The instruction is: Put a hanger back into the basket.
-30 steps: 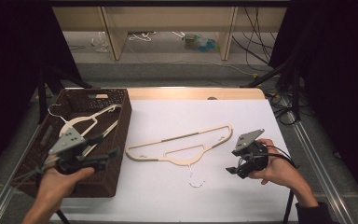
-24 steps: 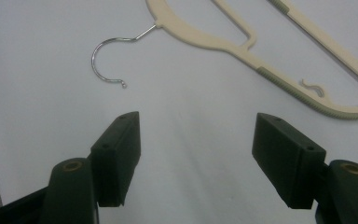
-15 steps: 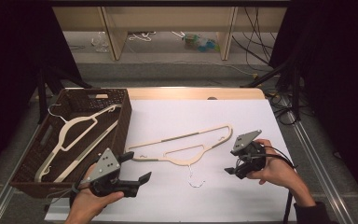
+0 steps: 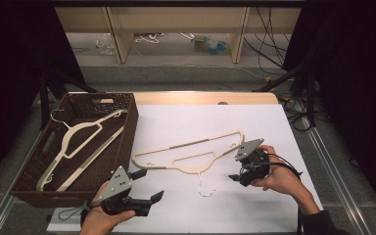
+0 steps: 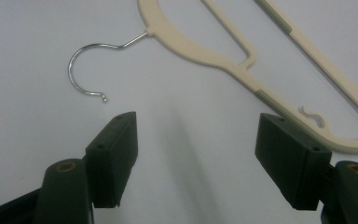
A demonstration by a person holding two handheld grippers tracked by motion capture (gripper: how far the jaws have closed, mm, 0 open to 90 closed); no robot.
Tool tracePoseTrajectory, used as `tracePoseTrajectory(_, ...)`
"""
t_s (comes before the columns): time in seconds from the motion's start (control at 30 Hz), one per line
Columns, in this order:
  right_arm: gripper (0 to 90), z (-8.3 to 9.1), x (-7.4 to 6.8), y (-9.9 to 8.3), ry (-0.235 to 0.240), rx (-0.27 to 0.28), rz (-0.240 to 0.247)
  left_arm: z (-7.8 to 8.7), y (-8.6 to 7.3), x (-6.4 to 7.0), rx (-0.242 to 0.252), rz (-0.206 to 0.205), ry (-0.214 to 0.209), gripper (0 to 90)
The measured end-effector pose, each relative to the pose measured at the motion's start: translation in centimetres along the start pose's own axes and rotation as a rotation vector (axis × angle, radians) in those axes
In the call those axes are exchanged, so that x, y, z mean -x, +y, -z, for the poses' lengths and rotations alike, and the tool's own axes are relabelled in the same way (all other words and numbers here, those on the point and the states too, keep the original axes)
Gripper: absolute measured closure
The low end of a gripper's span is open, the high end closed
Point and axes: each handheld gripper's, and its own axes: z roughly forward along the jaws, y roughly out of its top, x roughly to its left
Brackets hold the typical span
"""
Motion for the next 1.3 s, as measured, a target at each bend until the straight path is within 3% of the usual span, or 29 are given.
tracePoseTrajectory(0.17,31.8,-1.7,1.2,0.6,-0.003,0.024,0.0,-0.5,-0.3,0.2,-0.016,0.004,-0.013,16.5)
tracePoseTrajectory(0.37,31.7,-4.0,2.9,1.0,-0.004,0.001,0.018,-0.7,-0.4,0.3,-0.033,-0.009,-0.019,16.9)
tracePoseTrajectory(0.53,32.3,-5.1,4.1,1.5,0.018,0.017,0.0,-0.7,-0.5,0.1,-0.026,0.025,-0.036,17.3)
tracePoseTrajectory(0.73,32.2,-6.4,4.8,2.1,0.034,-0.008,0.025,-0.7,-0.5,0.2,-0.031,0.028,-0.033,17.5)
tracePoseTrajectory(0.8,32.4,-6.9,5.1,2.2,0.053,-0.003,0.011,-0.8,-0.6,0.3,-0.033,0.024,-0.035,17.5)
tracePoseTrajectory(0.9,32.1,-7.6,5.5,2.1,0.059,-0.047,0.012,-0.9,-0.6,0.2,-0.03,0.026,-0.038,17.6)
tracePoseTrajectory(1.07,32.5,-8.3,6.3,2.3,0.093,-0.054,0.003,-0.9,-0.6,0.2,-0.036,0.024,-0.035,17.6)
tracePoseTrajectory(1.3,39.5,-8.5,6.7,1.8,0.152,-0.068,-0.042,-0.8,-0.7,0.2,-0.038,0.023,-0.036,17.8)
